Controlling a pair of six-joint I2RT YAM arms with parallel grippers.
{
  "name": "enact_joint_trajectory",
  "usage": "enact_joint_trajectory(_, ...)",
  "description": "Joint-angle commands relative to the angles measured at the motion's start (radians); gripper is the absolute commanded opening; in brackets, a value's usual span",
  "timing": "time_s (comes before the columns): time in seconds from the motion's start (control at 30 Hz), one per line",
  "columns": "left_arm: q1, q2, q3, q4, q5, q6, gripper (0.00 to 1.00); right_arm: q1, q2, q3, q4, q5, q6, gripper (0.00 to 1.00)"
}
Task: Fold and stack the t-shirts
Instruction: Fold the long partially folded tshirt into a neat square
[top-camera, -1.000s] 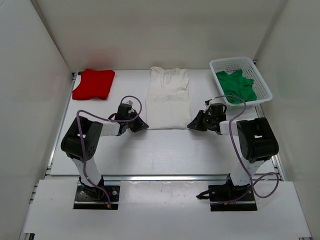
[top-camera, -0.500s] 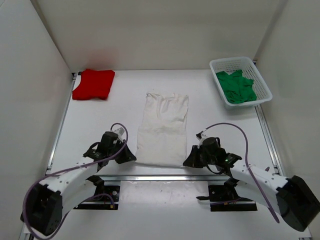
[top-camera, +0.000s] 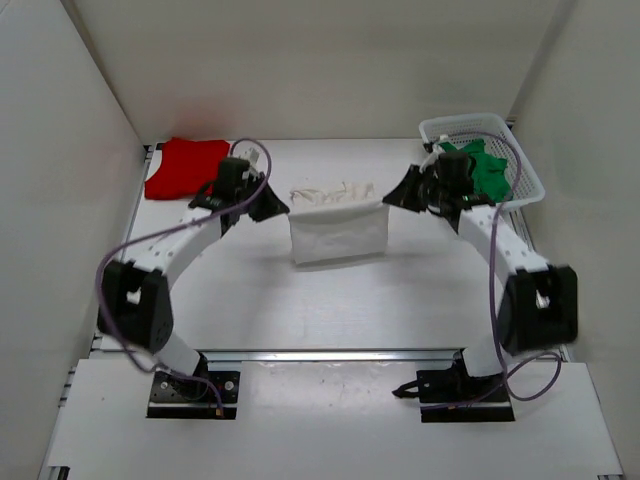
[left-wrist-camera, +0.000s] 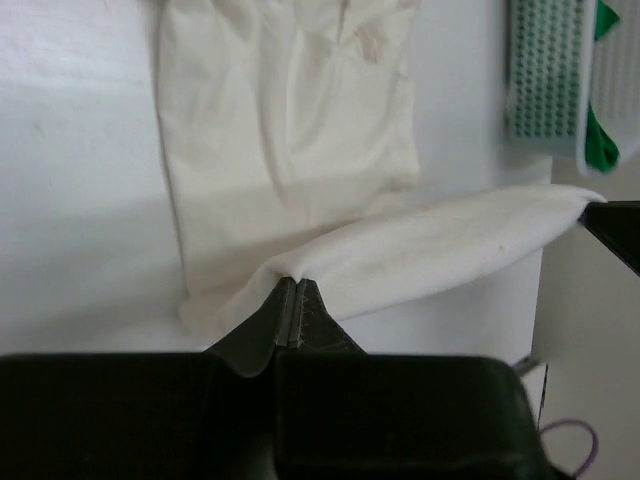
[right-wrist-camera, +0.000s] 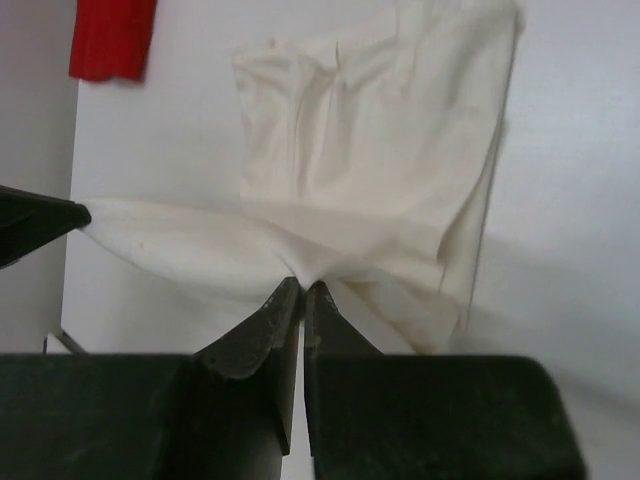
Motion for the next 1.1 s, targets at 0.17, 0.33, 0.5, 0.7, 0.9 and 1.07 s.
enact_joint_trajectory(0.17,0.098,0.44,0.421,0.02,-0.162,-0.022,0.0,-0.077,0.599,0.659,-0.067,-0.08,-0.036,0.0)
enact_joint_trajectory(0.33,0.141,0.602,0.547,0.063,-0.138,-0.072,0.04,-0.096,0.937,1.056,-0.197,-0.131,-0.021,0.0)
enact_joint_trajectory(0.5,0.17,0.609,0.532,0.226,-0.064,-0.115,0.37,-0.09,1.057,1.29,-0.277,-0.133,-0.002,0.12)
enact_joint_trajectory(0.7,0.184,0.48,0.378,0.282,-0.115,-0.085,0.61,-0.07,0.948,1.338,-0.357,-0.09,-0.08,0.45)
enact_joint_trajectory(0.9,0.112,0.478,0.215,0.369,0.002,-0.063,0.7,-0.021,0.682,1.127,-0.454,-0.001,-0.224,0.53)
enact_joint_trajectory(1.07,0.072,0.555,0.182,0.447,0.1,-0.062,0.72,0.004,0.312,0.584,-0.154,0.018,-0.155,0.63)
